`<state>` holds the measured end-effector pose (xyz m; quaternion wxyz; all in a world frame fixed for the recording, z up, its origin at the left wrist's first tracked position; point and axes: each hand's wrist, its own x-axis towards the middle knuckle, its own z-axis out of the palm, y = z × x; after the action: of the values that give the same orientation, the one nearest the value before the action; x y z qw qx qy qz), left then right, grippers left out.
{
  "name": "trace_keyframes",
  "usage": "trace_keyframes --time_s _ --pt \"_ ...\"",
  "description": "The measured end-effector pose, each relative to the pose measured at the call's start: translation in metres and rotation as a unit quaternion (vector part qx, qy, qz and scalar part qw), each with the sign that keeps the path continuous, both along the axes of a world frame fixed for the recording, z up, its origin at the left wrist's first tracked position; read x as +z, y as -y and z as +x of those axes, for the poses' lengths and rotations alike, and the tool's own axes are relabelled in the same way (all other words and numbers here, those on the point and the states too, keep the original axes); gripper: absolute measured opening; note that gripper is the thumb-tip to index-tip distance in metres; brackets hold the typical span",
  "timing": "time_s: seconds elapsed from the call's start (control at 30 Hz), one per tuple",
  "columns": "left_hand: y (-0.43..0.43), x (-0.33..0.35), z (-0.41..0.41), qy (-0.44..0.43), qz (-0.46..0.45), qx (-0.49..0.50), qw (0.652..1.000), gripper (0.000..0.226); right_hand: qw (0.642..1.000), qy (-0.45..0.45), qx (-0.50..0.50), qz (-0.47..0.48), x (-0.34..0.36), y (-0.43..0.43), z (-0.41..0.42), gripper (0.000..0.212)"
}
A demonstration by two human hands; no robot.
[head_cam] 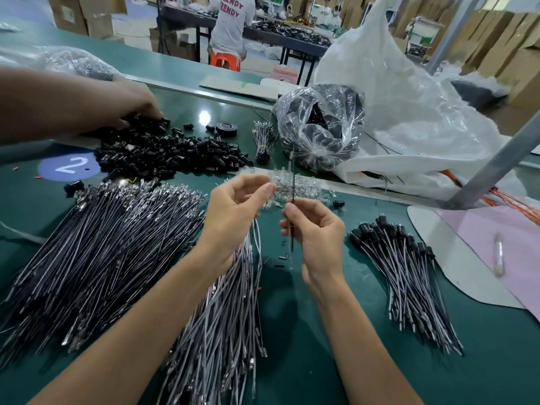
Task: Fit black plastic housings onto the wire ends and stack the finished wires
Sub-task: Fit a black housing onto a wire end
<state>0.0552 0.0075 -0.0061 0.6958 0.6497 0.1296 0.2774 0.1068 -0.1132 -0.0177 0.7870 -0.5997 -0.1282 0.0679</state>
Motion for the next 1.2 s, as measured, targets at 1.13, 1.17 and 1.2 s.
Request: trace_keyframes --time_s 1.13,1.17,1.2 --pt "-0.084 0.008 0.092 -0.179 0.445 0.094 0.873 0.019 0.960 0.165 -0.134 -0.184 -0.014 -0.001 0.009 0.017" --pt "-0.079 0.009 0.087 -0.177 0.434 0.085 0.880 0.018 0.959 0.165 -0.135 -0.185 -0.014 0.000 0.009 0.017" --pt "-0.074 0.008 0.080 -0.180 0.434 0.078 0.879 0.017 0.959 0.165 -0.135 -0.186 -0.014 0.000 0.009 0.017"
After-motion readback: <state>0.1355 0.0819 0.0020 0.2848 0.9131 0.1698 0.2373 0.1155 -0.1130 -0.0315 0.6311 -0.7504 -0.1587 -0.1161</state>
